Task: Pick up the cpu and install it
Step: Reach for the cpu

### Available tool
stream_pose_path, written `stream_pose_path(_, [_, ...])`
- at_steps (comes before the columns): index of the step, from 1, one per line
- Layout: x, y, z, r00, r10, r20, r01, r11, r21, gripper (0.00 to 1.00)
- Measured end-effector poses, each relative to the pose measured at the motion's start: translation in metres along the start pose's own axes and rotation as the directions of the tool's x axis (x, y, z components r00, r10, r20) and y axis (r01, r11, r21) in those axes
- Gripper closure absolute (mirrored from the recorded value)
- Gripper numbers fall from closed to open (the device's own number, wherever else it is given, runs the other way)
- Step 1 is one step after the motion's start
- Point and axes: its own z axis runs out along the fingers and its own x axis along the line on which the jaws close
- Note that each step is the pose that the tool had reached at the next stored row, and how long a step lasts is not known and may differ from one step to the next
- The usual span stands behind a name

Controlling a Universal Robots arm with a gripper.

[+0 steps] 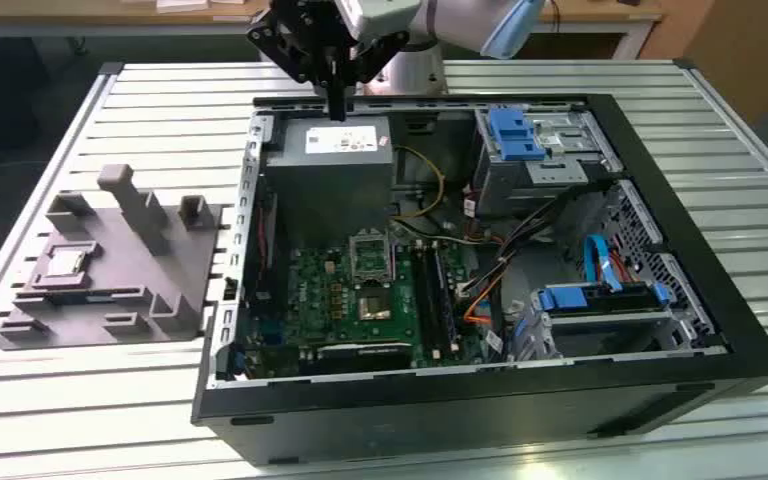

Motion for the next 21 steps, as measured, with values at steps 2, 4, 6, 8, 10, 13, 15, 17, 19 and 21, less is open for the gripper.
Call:
stream_pose_path(2, [0.0, 0.0, 0.0, 1.0, 0.0, 0.0, 0.0, 1.0, 0.0, 0.89])
stream_pose_path(4, [0.0001, 0.0, 0.0, 1.0, 0.0, 0.0, 0.0, 1.0, 0.0, 0.89])
stream_pose_path(6, [0.0007, 0.0, -0.0001, 1.0, 0.0, 0.0, 0.0, 1.0, 0.0001, 0.89])
stream_pose_path(8, [0.0016, -0.0001, -0.0001, 1.0, 0.0, 0.0, 0.0, 1.0, 0.0, 0.89])
stream_pose_path(10, [0.0026, -0.0002, -0.0001, 1.0, 0.0, 0.0, 0.0, 1.0, 0.0001, 0.89])
stream_pose_path(13, [0.0035, -0.0003, -0.0001, 1.0, 0.0, 0.0, 0.0, 1.0, 0.0, 0.89])
stream_pose_path(15, [0.0041, -0.0003, -0.0001, 1.0, 0.0, 0.0, 0.0, 1.0, 0.0, 0.89])
stream_pose_path(17, [0.0046, -0.0003, -0.0001, 1.0, 0.0, 0.0, 0.0, 1.0, 0.0, 0.89])
stream_pose_path(19, [0.0051, -0.0004, -0.0002, 1.0, 0.0, 0.0, 0.0, 1.0, 0.0001, 0.89])
stream_pose_path(21, [0.0056, -0.0004, -0.0002, 1.0, 0.0, 0.0, 0.0, 1.0, 0.0, 0.89])
